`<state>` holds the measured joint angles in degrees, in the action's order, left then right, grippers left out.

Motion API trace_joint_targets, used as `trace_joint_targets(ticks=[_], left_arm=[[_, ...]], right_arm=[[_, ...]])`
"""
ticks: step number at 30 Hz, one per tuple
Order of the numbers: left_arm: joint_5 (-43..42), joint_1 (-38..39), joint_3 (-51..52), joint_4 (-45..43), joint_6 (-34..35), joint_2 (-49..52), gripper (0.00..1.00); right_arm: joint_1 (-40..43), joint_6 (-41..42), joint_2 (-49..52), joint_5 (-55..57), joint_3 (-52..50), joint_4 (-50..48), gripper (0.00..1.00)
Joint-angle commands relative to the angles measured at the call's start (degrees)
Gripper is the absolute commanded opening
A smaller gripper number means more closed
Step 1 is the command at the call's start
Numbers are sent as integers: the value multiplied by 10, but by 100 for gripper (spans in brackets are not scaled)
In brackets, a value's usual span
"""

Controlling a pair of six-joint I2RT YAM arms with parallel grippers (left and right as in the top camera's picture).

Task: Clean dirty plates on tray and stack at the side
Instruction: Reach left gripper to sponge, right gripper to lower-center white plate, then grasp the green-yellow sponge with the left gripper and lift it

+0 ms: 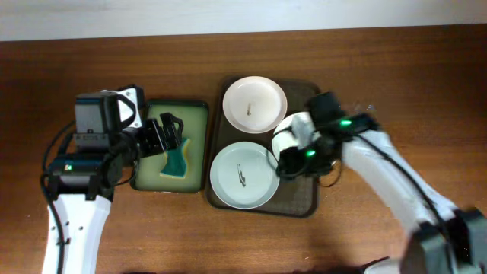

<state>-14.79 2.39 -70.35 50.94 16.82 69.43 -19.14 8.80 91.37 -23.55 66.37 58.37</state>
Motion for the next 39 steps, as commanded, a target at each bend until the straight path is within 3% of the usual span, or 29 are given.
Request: trace_joint_targets(ticks=[1,3,6,11,13,19,25,26,27,28,31,32,35,37,39], left_arm=[[-4,39,-10,21,-52,42,91],[1,54,-10,27,-58,67,88],[11,61,-10,33,-58,112,85],[57,61,-10,32,-58,143,84],[94,61,-10,36,-58,150,84],[110,61,-9,11,-42,277,59],[156,61,-9,-56,-2,421,53],[156,61,-9,-65,-2,433,41],[154,61,-10,-70,-2,440,17],[149,61,-10,-70,-2,441,0],[132,61,-59,-6,-2,433,0],[130,61,-89,32,-2,433,10],[131,61,-139,103,-7,433,53],[131,61,-141,125,-7,433,62],[131,61,-137,136,-9,433,64]], right_arm=[[-45,38,89,54,-9,-37,55],[-48,51,134,63,-9,-58,48],[-49,52,180,64,-9,-97,29],[-48,116,186,139,-9,-167,5],[-48,116,186,150,-9,-172,4],[-48,155,186,213,-8,-174,4],[-48,155,186,224,-8,-172,4],[-48,155,186,224,-8,-172,4],[-48,155,186,223,-8,-172,4],[-48,155,186,223,-8,-171,4],[-48,155,186,228,-8,-168,4],[-48,155,186,228,-8,-166,4],[-48,155,186,228,-8,-166,4],[-48,155,186,228,-8,-166,4],[-48,155,186,228,-8,-166,4]])
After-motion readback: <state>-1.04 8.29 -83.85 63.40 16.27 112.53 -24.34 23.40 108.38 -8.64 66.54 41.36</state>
